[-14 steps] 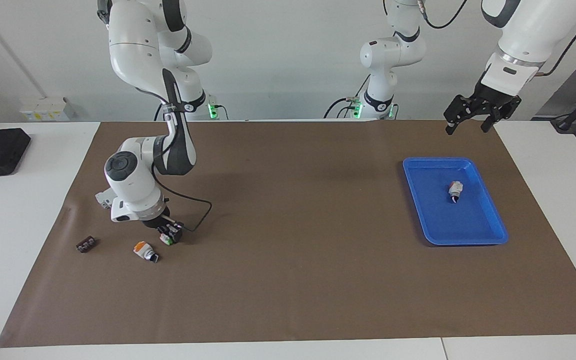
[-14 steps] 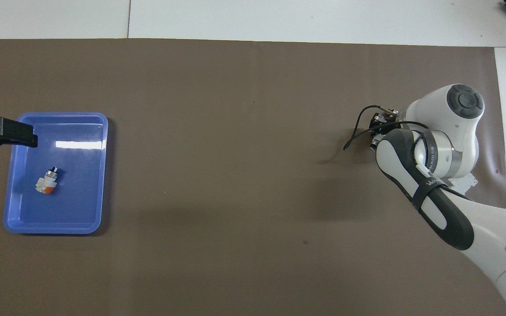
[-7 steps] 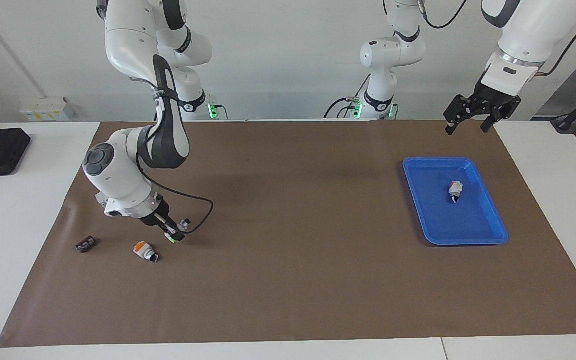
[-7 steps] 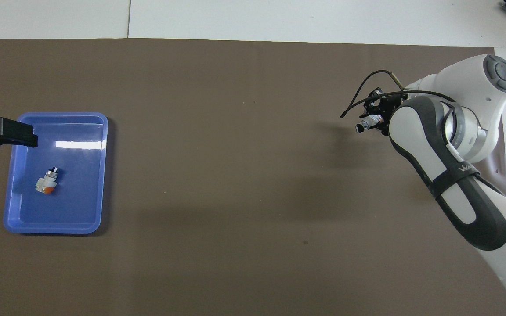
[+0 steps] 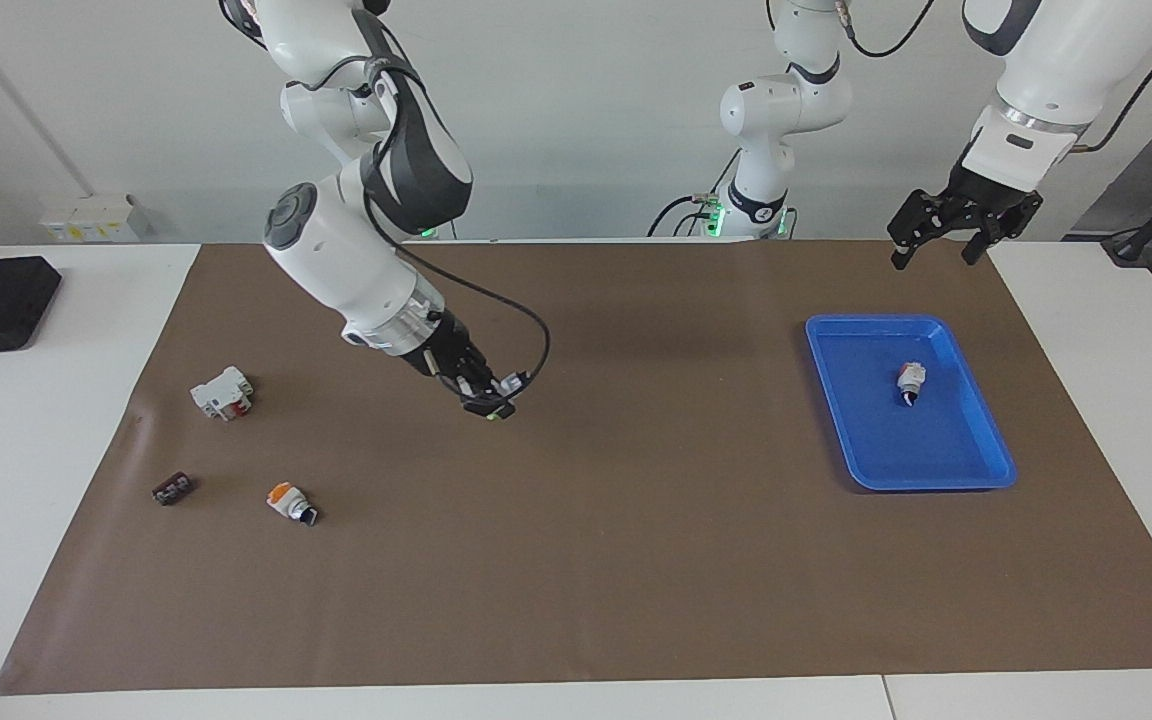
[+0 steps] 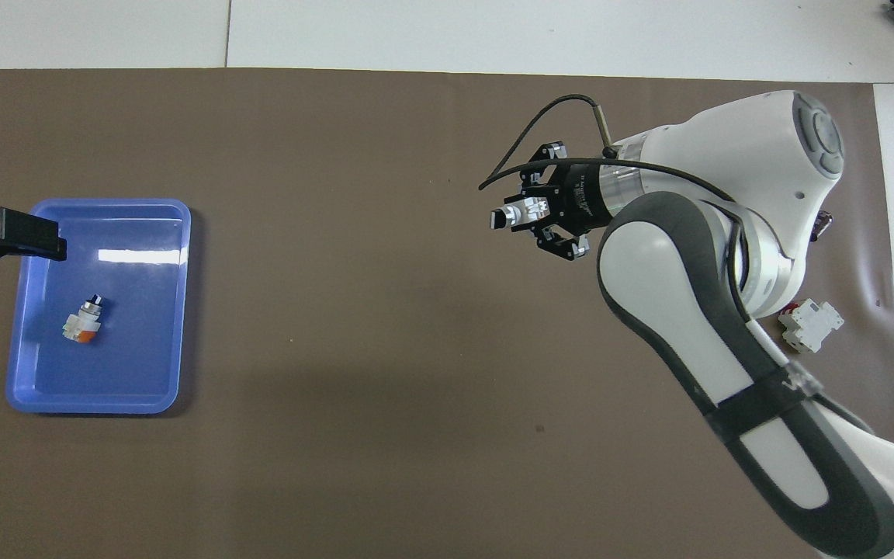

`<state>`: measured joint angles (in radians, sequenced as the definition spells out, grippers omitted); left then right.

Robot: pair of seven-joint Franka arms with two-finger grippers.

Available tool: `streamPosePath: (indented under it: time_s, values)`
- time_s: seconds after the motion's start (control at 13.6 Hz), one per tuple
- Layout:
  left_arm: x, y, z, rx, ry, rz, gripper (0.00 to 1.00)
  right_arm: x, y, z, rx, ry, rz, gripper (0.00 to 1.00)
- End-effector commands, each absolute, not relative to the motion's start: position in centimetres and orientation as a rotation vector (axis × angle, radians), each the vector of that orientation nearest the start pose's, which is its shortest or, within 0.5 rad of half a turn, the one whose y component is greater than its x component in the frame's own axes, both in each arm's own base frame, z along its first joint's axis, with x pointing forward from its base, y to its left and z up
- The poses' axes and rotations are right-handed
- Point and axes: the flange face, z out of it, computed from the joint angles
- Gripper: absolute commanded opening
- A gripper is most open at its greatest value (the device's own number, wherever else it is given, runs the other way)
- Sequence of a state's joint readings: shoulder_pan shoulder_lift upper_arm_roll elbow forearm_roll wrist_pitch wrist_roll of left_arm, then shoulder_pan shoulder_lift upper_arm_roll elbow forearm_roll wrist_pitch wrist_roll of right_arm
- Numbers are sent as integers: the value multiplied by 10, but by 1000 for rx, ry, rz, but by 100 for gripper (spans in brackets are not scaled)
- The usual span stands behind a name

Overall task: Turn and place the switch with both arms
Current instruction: 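Lift the switch with the right gripper and carry it toward the tray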

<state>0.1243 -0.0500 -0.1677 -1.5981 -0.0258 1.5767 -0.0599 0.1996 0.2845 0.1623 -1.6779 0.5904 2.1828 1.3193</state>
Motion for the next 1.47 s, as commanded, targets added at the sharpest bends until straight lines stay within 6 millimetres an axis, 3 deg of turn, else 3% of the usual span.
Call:
streamPosePath:
  time_s: [0.0, 0.37, 0.51, 0.66, 0.81, 1.03, 1.39]
  values:
    - [531, -27, 640, -3164, -41, -35, 100, 610, 294, 475, -1869, 1524, 476, 0]
    - [531, -37, 642, -3164, -20, -47, 100, 578, 370, 487, -1498, 1587, 607, 0]
    - [531, -41, 638, -3166, -18, -66, 100, 556, 405, 483, -1518, 1588, 616, 0]
    - [534, -62, 638, -3202, -6, -141, 100, 547, 419, 472, -1596, 1571, 589, 0]
    - [530, -69, 626, -3357, -60, -151, 100, 541, 429, 472, -1620, 1553, 558, 0]
    - [529, -85, 615, -3455, -46, -210, 94, 536, 437, 475, -1580, 1576, 548, 0]
    - [526, -97, 597, -3628, 312, -309, 80, 540, 434, 474, -1563, 1579, 520, 0]
